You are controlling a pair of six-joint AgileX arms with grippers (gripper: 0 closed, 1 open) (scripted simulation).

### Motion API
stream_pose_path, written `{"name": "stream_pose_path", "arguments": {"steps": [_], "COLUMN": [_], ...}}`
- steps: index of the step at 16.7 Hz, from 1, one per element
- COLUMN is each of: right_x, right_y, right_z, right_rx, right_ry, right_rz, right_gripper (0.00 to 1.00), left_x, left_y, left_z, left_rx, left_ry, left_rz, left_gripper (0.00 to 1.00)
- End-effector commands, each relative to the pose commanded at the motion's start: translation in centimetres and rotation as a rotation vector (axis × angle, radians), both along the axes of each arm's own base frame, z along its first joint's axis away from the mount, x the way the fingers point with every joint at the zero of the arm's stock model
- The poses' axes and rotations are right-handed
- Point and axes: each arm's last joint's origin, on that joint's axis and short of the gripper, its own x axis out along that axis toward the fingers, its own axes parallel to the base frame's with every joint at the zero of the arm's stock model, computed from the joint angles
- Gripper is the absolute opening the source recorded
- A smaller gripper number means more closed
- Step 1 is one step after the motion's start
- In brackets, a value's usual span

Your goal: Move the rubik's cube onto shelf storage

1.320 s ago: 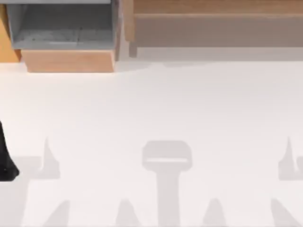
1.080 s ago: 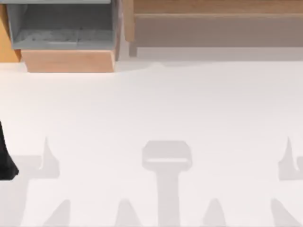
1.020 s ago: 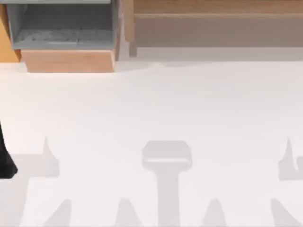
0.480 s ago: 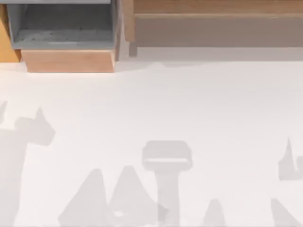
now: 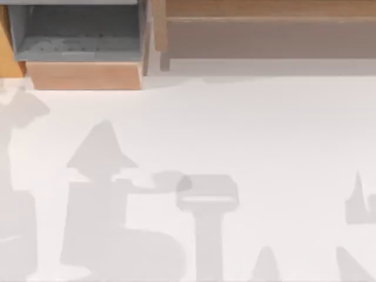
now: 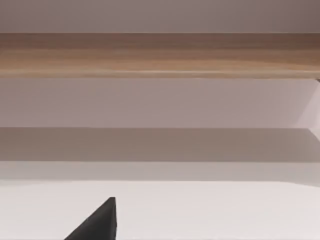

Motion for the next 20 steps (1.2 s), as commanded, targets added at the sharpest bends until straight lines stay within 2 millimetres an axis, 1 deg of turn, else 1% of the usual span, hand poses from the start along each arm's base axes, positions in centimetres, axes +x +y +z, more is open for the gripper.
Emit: {"name": "stream_pose_path", "arguments": {"steps": [3,5,8,11,13,17,18,20], "right_x": [0.0,0.0,0.0,0.0,0.0,0.0,0.0,0.0], "right_y": [0.0,0.0,0.0,0.0,0.0,0.0,0.0,0.0], "right_z": [0.0,0.0,0.0,0.0,0.0,0.0,0.0,0.0], "right_rx": [0.000,0.000,0.000,0.000,0.000,0.000,0.000,0.000], "right_ry": [0.000,0.000,0.000,0.000,0.000,0.000,0.000,0.000], "right_rz": [0.000,0.000,0.000,0.000,0.000,0.000,0.000,0.000], "right_gripper": [1.00,1.00,1.00,1.00,1.00,1.00,1.00,1.00], "left_x": [4.5,6.7,9.0,10.1,10.3,10.3,10.3,10.6], "left_y": [3.0,4.9,7.1,8.4,8.8,8.8,8.6,8.6], "left_z": [-3.0,-5.4,-9.1,-11.9,-12.8,-12.9,-13.0,-12.9], "left_rx": [0.193,0.310,0.450,0.541,0.565,0.567,0.564,0.566], "left_ry": [-0.013,-0.024,-0.039,-0.047,-0.048,-0.048,-0.045,-0.047], "left_rz": [-0.016,-0.024,-0.033,-0.039,-0.041,-0.041,-0.046,-0.043], "left_gripper": [1.00,1.00,1.00,1.00,1.00,1.00,1.00,1.00]}}
